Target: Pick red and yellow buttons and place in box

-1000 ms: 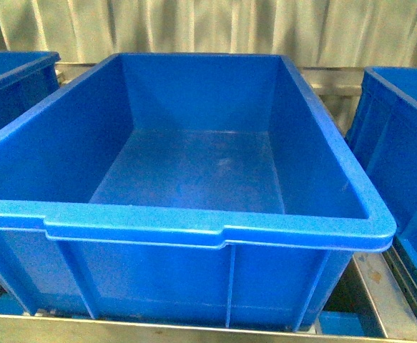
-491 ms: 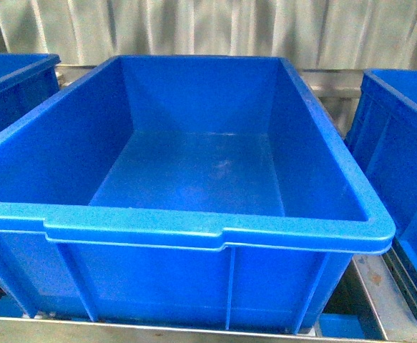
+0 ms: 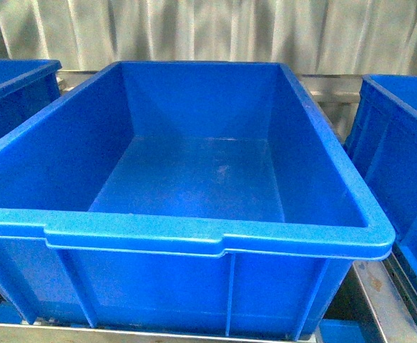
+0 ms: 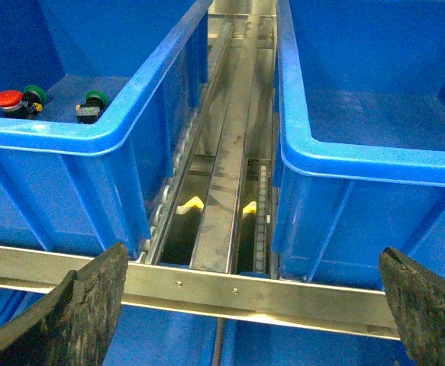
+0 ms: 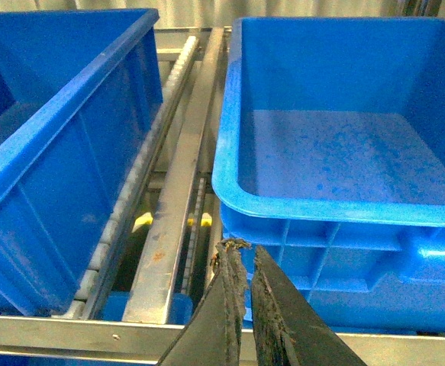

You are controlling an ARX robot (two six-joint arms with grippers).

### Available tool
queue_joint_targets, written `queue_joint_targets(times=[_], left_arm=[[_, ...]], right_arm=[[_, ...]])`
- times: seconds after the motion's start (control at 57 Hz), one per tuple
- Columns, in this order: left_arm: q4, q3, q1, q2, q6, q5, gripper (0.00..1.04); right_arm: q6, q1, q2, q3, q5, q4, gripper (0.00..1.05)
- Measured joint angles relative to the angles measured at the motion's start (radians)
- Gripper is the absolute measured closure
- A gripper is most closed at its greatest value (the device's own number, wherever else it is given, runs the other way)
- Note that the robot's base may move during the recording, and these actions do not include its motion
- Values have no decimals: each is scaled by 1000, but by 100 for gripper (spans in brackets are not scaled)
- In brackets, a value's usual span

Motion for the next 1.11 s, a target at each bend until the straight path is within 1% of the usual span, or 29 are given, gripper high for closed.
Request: queue_joint_targets(times=[0.035, 0.07, 0.088, 0.123, 0.158, 0.228, 0.263, 0.298, 0.386, 0.421, 0.474, 0.579, 0.596, 0.667, 1.105], left_arm=[[0, 0, 0, 0, 0, 0, 8], [0, 0, 0, 0, 0, 0, 8], [0, 0, 0, 0, 0, 0, 8], [0, 0, 0, 0, 0, 0, 8], [0, 0, 0, 0, 0, 0, 8], [0, 0, 0, 0, 0, 0, 8], [0, 0, 0, 0, 0, 0, 8], [0, 0, 0, 0, 0, 0, 8], [0, 0, 0, 0, 0, 0, 8], [0, 0, 0, 0, 0, 0, 8], [0, 0, 0, 0, 0, 0, 8], [0, 0, 0, 0, 0, 0, 8], [0, 0, 0, 0, 0, 0, 8], [0, 0, 0, 0, 0, 0, 8], [0, 0, 0, 0, 0, 0, 8]], right_arm=[[-1, 0, 0, 0, 0, 0, 100], [0, 0, 0, 0, 0, 0, 92], [0, 0, 0, 0, 0, 0, 91], [0, 0, 0, 0, 0, 0, 83], [0, 0, 0, 0, 0, 0, 79], [0, 0, 0, 0, 0, 0, 66], [0, 0, 0, 0, 0, 0, 61], [0, 0, 0, 0, 0, 0, 53], [0, 0, 0, 0, 0, 0, 42], [0, 0, 0, 0, 0, 0, 34], [0, 0, 0, 0, 0, 0, 28], [0, 0, 0, 0, 0, 0, 6], [0, 0, 0, 0, 0, 0, 5], [0, 0, 0, 0, 0, 0, 6], [0, 0, 0, 0, 0, 0, 6]])
